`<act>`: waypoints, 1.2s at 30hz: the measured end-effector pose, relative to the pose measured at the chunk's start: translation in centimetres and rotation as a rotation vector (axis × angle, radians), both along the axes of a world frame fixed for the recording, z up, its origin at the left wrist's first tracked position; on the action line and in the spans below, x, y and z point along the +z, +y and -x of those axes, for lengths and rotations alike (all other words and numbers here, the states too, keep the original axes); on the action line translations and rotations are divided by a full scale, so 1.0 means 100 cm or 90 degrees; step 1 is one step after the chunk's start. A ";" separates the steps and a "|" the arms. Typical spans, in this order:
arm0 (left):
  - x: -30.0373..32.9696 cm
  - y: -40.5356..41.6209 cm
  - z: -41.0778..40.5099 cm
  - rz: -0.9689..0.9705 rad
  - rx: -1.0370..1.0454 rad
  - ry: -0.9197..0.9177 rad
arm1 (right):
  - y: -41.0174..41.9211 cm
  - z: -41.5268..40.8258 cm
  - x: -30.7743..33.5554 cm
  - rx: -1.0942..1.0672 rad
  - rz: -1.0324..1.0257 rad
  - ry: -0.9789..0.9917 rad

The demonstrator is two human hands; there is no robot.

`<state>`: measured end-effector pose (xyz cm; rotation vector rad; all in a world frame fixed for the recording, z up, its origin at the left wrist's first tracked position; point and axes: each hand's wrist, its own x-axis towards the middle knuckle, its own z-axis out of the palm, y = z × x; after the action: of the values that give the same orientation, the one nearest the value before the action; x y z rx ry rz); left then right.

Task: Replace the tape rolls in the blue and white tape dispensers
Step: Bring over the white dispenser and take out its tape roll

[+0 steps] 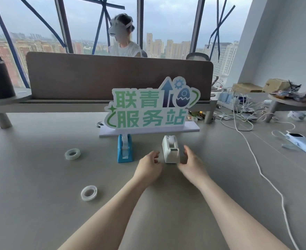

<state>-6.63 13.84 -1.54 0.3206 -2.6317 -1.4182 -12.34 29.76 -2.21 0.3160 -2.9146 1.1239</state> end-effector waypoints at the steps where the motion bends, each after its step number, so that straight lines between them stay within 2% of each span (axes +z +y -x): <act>1: 0.001 0.003 0.006 0.000 -0.004 -0.002 | 0.001 0.005 0.000 0.022 -0.026 -0.020; 5: 0.001 0.011 0.027 0.013 -0.040 -0.001 | 0.002 0.021 0.000 0.063 -0.056 -0.058; 10: -0.004 0.011 0.041 0.043 -0.033 -0.003 | 0.004 0.025 0.001 0.102 -0.018 0.002; 15: -0.006 0.012 0.027 0.005 0.011 0.033 | 0.009 0.011 0.002 0.120 0.033 0.025; 24: 0.004 0.003 -0.053 -0.057 0.053 0.062 | 0.004 -0.058 0.011 0.154 0.047 0.037; 36: 0.007 -0.009 -0.160 -0.048 0.095 0.104 | -0.011 -0.148 0.011 0.213 0.074 0.061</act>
<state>9.41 12.92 -0.83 0.3831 -2.3777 -1.4329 2.47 28.62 -1.08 0.8550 -2.7652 1.2659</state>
